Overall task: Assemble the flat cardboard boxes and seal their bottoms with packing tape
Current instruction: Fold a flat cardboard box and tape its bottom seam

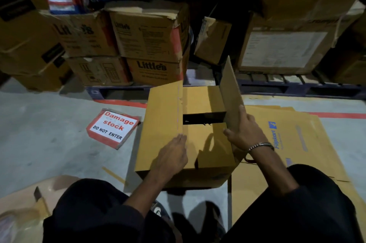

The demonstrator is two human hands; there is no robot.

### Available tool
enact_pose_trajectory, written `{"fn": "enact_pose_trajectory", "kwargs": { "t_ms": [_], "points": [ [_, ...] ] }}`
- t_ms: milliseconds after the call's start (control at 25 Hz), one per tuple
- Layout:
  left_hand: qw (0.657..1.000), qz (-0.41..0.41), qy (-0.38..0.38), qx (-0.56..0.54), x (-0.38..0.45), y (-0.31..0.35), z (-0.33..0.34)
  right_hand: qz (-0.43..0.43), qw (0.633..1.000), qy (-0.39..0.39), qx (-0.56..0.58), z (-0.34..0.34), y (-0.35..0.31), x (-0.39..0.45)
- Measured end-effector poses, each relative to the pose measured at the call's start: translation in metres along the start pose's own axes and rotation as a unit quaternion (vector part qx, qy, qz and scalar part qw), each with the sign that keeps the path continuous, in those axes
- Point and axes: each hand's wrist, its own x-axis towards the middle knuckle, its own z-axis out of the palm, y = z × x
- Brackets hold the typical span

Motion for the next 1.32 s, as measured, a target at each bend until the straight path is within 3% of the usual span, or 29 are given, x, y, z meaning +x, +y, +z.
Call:
{"fn": "enact_pose_trajectory", "kwargs": {
  "t_ms": [120, 280, 360, 520, 600, 680, 760, 880, 960, 1080, 1320],
  "points": [
    [0.997, 0.032, -0.061, 0.024, -0.002, -0.014, 0.012, -0.06, 0.998, 0.02, 0.028, 0.011, -0.009, -0.002],
    [1.0, 0.018, -0.001, 0.016, 0.003, -0.018, 0.019, -0.089, 0.987, -0.072, 0.108, 0.039, -0.021, 0.011],
    [0.999, -0.029, 0.012, 0.027, 0.005, -0.021, 0.02, -0.076, 0.979, -0.123, 0.147, 0.06, -0.027, 0.014],
    [0.976, -0.21, -0.051, 0.034, 0.01, -0.039, 0.009, -0.103, 0.99, -0.072, 0.069, 0.097, -0.018, 0.023],
    [0.964, -0.258, -0.059, 0.001, 0.011, -0.044, 0.001, -0.11, 0.99, -0.086, 0.02, 0.111, -0.01, 0.028],
    [0.951, -0.302, -0.047, -0.042, 0.01, -0.045, 0.001, -0.061, 0.995, -0.073, -0.021, 0.124, 0.001, 0.031],
    [0.927, -0.361, -0.046, -0.086, 0.007, -0.047, 0.005, 0.051, 0.997, -0.046, -0.038, 0.133, 0.011, 0.033],
    [0.901, -0.415, -0.034, -0.12, 0.006, -0.05, 0.01, 0.201, 0.967, -0.075, 0.135, 0.133, 0.023, 0.04],
    [0.899, -0.424, -0.026, -0.105, 0.007, -0.05, 0.013, 0.225, 0.951, -0.116, 0.178, 0.13, 0.027, 0.046],
    [0.896, -0.436, -0.024, -0.076, 0.005, -0.048, 0.02, 0.223, 0.952, -0.151, 0.143, 0.133, 0.028, 0.042],
    [0.903, -0.43, 0.004, -0.002, 0.01, -0.049, 0.036, 0.243, 0.96, -0.106, 0.092, 0.148, 0.024, 0.04]
  ]
}}
